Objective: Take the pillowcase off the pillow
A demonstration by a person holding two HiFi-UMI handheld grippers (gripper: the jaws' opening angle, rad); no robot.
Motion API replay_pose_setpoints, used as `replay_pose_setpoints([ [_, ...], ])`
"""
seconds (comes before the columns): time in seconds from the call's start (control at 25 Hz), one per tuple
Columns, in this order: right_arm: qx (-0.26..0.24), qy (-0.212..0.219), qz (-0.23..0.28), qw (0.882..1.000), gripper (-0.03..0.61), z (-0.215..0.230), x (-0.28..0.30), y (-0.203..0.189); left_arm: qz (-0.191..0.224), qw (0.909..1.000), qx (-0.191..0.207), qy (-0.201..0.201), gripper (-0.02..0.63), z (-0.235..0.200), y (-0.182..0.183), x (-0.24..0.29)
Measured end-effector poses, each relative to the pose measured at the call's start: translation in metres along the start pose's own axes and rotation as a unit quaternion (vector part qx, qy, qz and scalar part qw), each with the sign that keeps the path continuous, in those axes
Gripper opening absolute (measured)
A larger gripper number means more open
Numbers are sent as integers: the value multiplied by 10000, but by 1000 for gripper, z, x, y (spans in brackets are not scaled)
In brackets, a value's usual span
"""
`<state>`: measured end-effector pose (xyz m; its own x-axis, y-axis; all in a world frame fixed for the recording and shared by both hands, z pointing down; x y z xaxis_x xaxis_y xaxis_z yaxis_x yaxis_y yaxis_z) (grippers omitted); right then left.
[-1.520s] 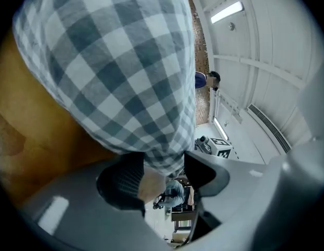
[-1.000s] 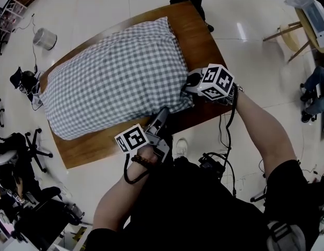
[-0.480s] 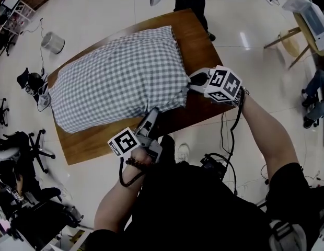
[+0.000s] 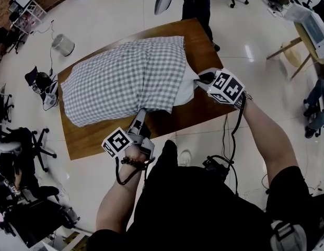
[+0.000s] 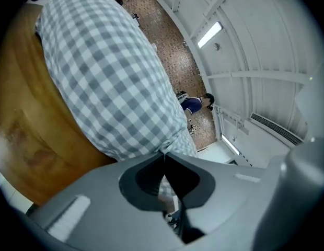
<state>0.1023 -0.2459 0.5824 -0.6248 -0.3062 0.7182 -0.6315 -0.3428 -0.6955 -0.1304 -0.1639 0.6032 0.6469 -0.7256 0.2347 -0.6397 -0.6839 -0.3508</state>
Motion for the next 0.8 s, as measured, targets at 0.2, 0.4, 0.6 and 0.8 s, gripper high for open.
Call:
replay_pose_setpoints([
  [0.2, 98, -448, -73, 9989, 20, -9, -15, -18, 335, 9988, 348, -88, 5, -12, 6, -26],
  [0.4, 335, -829, -237, 9957, 18, -7, -19, -32, 698, 9974, 197, 56, 5, -31, 22, -52],
  [0.6, 672, -1148, -363, 9904, 17, -2, -27, -58, 879, 9955, 292, 205, 3, -41, 26, -63],
  [0.8, 747, -1322, -560, 9868, 17, -21, -18, -78, 767, 9955, 432, 342, 3, -57, 18, -74],
])
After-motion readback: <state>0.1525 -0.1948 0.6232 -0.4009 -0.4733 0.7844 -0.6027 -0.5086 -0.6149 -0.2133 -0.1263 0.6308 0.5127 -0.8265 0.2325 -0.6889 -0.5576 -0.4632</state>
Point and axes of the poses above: the fingertips, and each gripper's own axes: x forward along the fingers, z to its right, y out of its top, the point moved 3 cm from there along -x, backward along the fingers, and after that the axes turned 6 degrees about -z, right-handed, at the moved point
